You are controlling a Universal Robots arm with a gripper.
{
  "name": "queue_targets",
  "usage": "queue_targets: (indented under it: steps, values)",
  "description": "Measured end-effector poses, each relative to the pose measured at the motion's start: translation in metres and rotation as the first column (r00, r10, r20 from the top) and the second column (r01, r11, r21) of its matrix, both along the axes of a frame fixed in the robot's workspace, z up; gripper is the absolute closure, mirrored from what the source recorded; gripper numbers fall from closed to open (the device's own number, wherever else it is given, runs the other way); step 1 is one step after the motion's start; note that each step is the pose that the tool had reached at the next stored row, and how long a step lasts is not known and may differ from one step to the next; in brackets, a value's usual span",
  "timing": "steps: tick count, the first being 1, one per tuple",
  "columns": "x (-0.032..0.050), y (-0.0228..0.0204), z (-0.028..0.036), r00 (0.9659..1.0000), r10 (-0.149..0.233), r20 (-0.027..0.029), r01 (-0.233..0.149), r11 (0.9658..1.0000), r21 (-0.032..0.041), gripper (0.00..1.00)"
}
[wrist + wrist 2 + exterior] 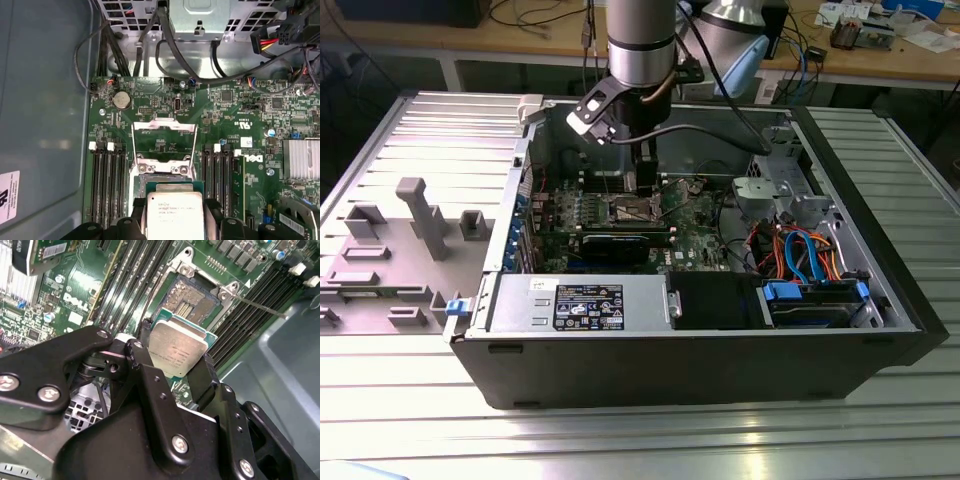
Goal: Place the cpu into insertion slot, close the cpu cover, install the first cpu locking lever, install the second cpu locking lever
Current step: 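Place the cpu into insertion slot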
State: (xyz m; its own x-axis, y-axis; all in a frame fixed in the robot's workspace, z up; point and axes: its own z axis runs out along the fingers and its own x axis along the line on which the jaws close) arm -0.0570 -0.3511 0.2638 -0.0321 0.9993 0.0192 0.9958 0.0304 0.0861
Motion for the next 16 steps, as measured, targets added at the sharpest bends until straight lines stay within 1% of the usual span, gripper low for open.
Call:
queue_targets:
  steps: [5,16]
  values:
    - [-0.0033,0.0029,-0.0023,1.0,0.0,0.0001,0.0,1.0,0.0001,0.45]
    - [-0.0154,0.0084,-0.0057,1.0,0.0,0.0001,0.0,1.0,0.0002,0.45]
